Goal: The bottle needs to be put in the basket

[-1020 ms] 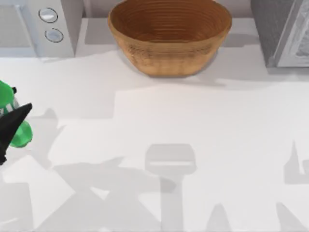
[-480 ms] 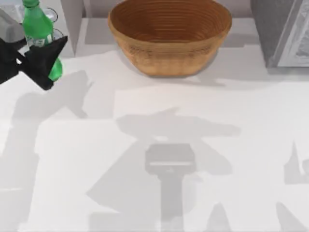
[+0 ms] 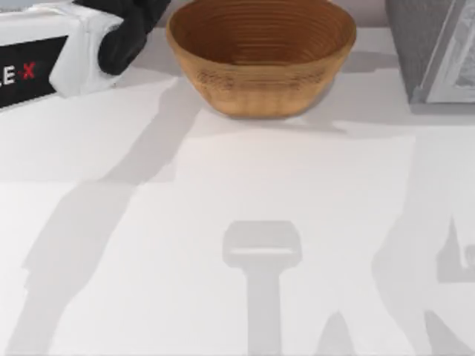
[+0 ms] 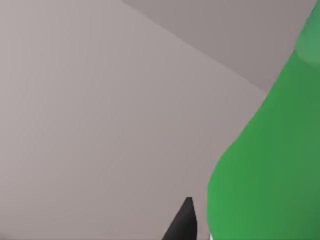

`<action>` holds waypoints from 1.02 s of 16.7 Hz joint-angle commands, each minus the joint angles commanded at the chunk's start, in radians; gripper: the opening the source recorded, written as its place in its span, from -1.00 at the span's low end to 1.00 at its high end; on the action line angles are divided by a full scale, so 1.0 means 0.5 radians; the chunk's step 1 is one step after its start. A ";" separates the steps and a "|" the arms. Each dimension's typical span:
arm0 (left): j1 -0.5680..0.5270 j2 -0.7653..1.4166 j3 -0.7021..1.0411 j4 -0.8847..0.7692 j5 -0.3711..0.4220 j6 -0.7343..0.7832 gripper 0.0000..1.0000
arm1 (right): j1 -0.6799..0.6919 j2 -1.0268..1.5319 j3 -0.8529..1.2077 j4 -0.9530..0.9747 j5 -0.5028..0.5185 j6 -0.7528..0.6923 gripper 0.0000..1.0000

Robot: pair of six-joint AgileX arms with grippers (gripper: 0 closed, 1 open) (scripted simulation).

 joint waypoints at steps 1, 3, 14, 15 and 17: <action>-0.094 0.076 0.148 -0.076 -0.213 -0.037 -1.00 | 0.000 0.000 0.000 0.000 0.000 0.000 1.00; -0.255 0.206 0.423 -0.238 -0.580 -0.110 -1.00 | 0.000 0.000 0.000 0.000 0.000 0.000 1.00; -0.537 0.459 0.953 -0.716 -1.213 -0.296 -1.00 | 0.000 0.000 0.000 0.000 0.000 0.000 1.00; -0.537 0.459 0.953 -0.716 -1.213 -0.296 -1.00 | 0.000 0.000 0.000 0.000 0.000 0.000 1.00; -0.523 0.458 0.953 -0.708 -1.203 -0.291 -1.00 | 0.000 0.000 0.000 0.000 0.000 0.000 1.00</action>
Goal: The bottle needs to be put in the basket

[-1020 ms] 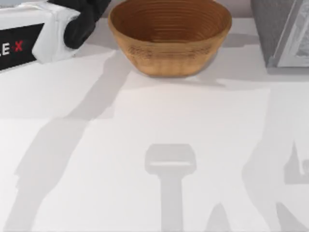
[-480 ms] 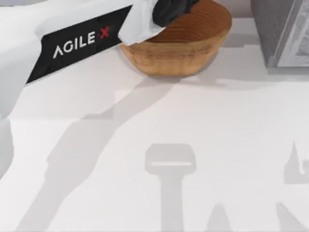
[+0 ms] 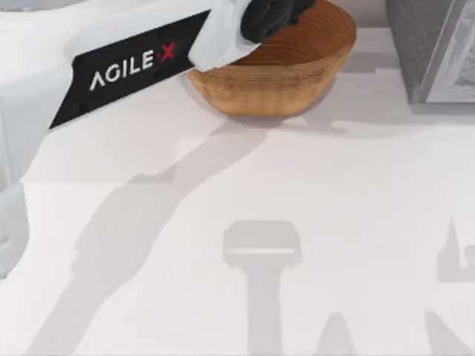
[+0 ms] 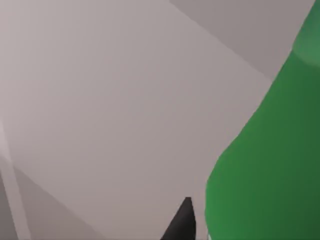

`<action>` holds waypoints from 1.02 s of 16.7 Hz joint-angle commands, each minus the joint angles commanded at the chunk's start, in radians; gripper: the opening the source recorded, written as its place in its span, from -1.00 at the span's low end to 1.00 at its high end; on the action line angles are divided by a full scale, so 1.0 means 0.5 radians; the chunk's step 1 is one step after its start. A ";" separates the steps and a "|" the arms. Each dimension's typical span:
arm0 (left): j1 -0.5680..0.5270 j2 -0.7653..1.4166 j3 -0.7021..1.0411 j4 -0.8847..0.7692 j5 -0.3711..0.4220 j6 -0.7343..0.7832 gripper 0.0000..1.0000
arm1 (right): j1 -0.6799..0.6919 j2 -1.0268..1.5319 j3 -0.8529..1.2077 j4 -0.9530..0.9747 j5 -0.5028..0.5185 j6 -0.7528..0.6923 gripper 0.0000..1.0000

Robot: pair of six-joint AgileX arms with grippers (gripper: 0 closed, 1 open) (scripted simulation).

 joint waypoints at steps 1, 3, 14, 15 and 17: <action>0.012 0.026 0.024 0.013 0.014 0.001 -1.00 | 0.000 0.000 0.000 0.000 0.000 0.000 1.00; 0.040 0.137 0.112 0.038 0.045 0.003 -1.00 | 0.000 0.000 0.000 0.000 0.000 0.000 1.00; 0.115 0.370 0.268 0.101 0.123 0.010 -0.55 | 0.000 0.000 0.000 0.000 0.000 0.000 1.00; 0.115 0.370 0.268 0.101 0.123 0.010 -0.40 | 0.000 0.000 0.000 0.000 0.000 0.000 1.00; 0.115 0.370 0.268 0.101 0.123 0.010 -0.10 | 0.000 0.000 0.000 0.000 0.000 0.000 1.00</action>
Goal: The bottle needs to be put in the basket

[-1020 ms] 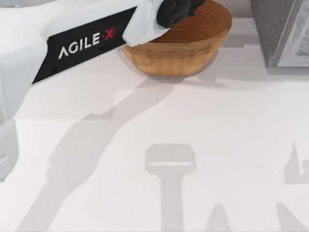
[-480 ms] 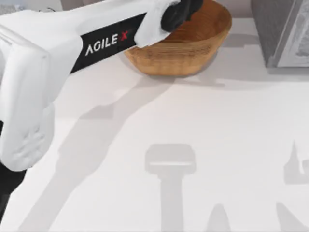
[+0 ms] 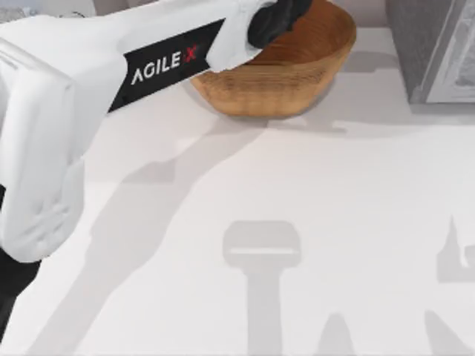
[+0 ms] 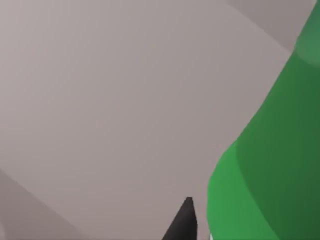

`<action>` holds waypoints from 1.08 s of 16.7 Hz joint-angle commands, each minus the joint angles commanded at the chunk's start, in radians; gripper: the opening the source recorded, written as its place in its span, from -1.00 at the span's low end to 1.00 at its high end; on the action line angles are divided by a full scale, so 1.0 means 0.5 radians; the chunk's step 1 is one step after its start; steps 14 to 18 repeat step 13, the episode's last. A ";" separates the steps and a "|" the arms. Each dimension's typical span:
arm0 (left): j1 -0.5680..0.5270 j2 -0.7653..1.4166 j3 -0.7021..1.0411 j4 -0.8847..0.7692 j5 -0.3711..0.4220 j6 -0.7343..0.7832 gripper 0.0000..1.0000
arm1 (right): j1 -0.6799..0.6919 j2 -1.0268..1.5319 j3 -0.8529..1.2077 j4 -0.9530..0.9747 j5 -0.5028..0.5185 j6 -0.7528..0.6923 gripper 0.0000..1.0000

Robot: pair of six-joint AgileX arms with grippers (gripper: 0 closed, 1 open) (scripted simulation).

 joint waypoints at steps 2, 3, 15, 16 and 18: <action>0.000 0.000 0.000 0.000 0.000 0.000 0.21 | 0.000 0.000 0.000 0.000 0.000 0.000 1.00; 0.000 0.000 0.000 0.000 0.000 0.000 0.36 | 0.000 0.000 0.000 0.000 0.000 0.000 1.00; 0.000 0.000 0.000 0.000 0.000 0.000 1.00 | 0.000 0.000 0.000 0.000 0.000 0.000 1.00; 0.000 0.000 0.000 0.000 0.000 0.000 1.00 | 0.000 0.000 0.000 0.000 0.000 0.000 1.00; 0.000 0.000 0.000 0.000 0.000 0.000 1.00 | 0.000 0.000 0.000 0.000 0.000 0.000 1.00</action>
